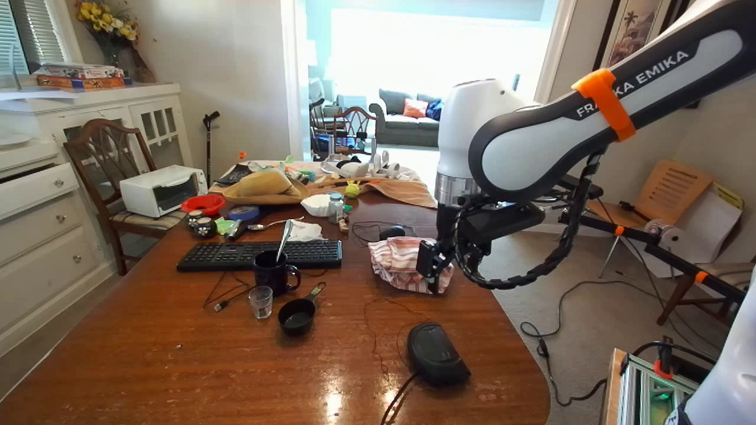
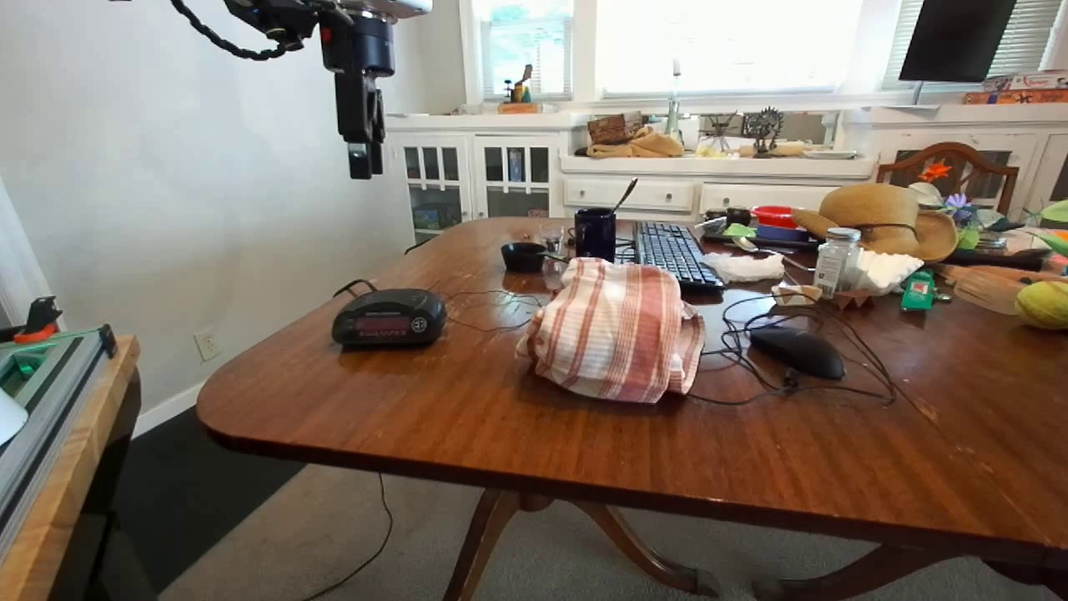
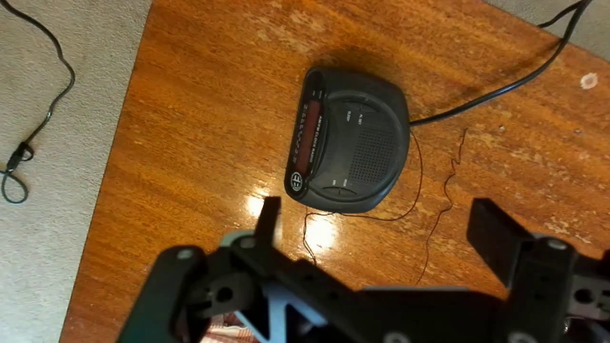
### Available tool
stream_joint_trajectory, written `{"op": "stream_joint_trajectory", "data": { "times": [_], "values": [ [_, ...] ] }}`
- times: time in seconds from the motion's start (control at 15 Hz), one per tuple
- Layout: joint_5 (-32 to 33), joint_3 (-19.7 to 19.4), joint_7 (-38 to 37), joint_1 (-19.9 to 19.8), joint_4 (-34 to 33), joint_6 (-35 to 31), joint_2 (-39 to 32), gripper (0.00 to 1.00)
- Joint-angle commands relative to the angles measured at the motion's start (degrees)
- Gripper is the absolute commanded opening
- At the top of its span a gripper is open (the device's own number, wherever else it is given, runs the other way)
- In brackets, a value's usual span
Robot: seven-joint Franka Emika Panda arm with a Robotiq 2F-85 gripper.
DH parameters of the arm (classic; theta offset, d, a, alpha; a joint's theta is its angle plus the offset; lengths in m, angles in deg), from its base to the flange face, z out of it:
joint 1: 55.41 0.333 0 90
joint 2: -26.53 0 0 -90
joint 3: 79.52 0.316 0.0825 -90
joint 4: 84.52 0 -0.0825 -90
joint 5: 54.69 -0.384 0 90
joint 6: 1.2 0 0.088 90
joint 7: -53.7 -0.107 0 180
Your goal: Press the button on the right side of the black alarm clock
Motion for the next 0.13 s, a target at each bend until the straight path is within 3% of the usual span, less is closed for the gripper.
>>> {"op": "stream_joint_trajectory", "data": {
  "times": [0.0,0.07],
  "values": [
    [-0.14,0.39,0.13,-0.42,-0.06,0.08,-0.06,1.0],
    [-0.14,0.38,0.13,-0.43,-0.06,0.07,-0.18,1.0]
  ]
}}
